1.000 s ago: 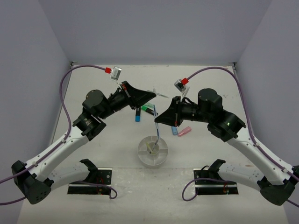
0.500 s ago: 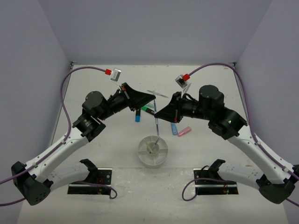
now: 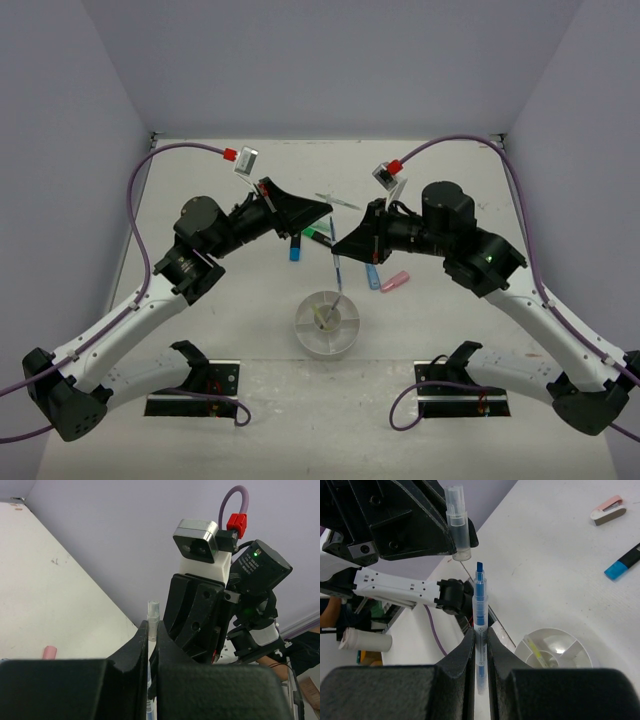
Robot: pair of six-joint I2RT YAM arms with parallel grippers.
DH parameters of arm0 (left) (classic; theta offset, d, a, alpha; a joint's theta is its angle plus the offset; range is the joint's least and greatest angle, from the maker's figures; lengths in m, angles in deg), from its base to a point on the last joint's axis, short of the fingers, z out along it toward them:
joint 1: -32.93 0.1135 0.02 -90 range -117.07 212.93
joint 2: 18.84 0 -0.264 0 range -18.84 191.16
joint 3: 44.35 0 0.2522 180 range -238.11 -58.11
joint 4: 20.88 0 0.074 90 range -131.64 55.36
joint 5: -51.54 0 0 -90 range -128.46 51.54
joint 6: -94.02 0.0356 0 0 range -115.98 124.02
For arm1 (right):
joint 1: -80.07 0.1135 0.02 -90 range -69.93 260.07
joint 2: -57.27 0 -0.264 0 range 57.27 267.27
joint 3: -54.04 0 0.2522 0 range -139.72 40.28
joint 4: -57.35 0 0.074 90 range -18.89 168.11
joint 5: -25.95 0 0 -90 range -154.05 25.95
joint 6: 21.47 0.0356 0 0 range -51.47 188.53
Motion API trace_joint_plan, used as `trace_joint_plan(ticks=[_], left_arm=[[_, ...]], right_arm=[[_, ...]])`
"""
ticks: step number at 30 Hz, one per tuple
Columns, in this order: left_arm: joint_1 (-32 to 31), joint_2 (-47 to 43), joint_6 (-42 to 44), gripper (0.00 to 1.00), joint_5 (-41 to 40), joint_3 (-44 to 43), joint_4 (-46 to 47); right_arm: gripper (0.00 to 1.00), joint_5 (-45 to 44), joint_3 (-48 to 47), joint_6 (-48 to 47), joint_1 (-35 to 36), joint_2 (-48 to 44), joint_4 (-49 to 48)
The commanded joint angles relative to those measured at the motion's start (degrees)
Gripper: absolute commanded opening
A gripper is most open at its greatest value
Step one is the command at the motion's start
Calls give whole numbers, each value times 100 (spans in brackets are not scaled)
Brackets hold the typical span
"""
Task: Sort the stationery into containers
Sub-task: Close the pen cap on the pen.
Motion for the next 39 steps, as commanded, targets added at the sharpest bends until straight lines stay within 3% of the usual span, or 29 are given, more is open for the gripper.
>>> trace_joint_plan(ticks=[1, 39], left_arm=[[16, -19, 55, 0, 12, -142, 122], [3, 56, -130, 0, 78, 147, 277]], right_arm=[[0, -62, -260, -128, -17, -53, -31], [0, -49, -710, -127, -341, 213, 41]])
